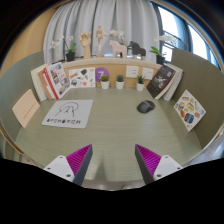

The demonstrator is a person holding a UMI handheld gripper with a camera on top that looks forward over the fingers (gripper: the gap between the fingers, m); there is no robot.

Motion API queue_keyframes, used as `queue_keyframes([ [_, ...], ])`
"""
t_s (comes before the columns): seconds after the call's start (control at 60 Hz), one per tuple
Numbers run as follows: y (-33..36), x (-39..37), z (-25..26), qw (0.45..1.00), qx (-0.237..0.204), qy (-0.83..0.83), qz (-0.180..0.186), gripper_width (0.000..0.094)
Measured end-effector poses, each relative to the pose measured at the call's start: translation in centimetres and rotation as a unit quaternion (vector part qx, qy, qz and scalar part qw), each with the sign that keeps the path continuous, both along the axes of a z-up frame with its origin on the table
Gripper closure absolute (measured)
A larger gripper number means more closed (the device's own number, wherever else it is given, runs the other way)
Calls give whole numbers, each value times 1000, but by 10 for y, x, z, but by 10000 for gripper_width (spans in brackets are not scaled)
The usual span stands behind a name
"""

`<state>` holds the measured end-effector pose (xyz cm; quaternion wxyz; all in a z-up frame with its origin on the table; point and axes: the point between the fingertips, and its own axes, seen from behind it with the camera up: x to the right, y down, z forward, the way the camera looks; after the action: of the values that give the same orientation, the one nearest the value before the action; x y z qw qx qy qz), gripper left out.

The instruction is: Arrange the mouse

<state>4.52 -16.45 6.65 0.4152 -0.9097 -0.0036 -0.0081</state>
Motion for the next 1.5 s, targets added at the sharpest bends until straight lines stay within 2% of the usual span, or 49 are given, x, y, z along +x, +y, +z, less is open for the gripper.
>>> queue_keyframes([
  [0.2, 46, 81, -33, 998, -22, -9, -52, 78],
  [0.383, 115, 129, -52, 997, -34, -5, -73, 76],
  [0.75, 243, 163, -76, 997, -59, -8, -46, 78],
  [0.85, 267, 165, -77, 998, -59, -7, -30, 104],
  [1.017, 294, 160, -77, 998, -60, -10, -11, 255],
  [1.133, 304, 155, -78, 998, -60, -11, 4, 432],
  [1.233, 307, 152, -78, 998, -63, -11, 14, 461],
  [1.35, 307, 151, -79, 997, -73, -1, 12, 545],
  [1.467, 306, 151, -79, 995, -100, -7, 11, 642],
  [1.5, 306, 151, -79, 994, -105, -4, 9, 642],
])
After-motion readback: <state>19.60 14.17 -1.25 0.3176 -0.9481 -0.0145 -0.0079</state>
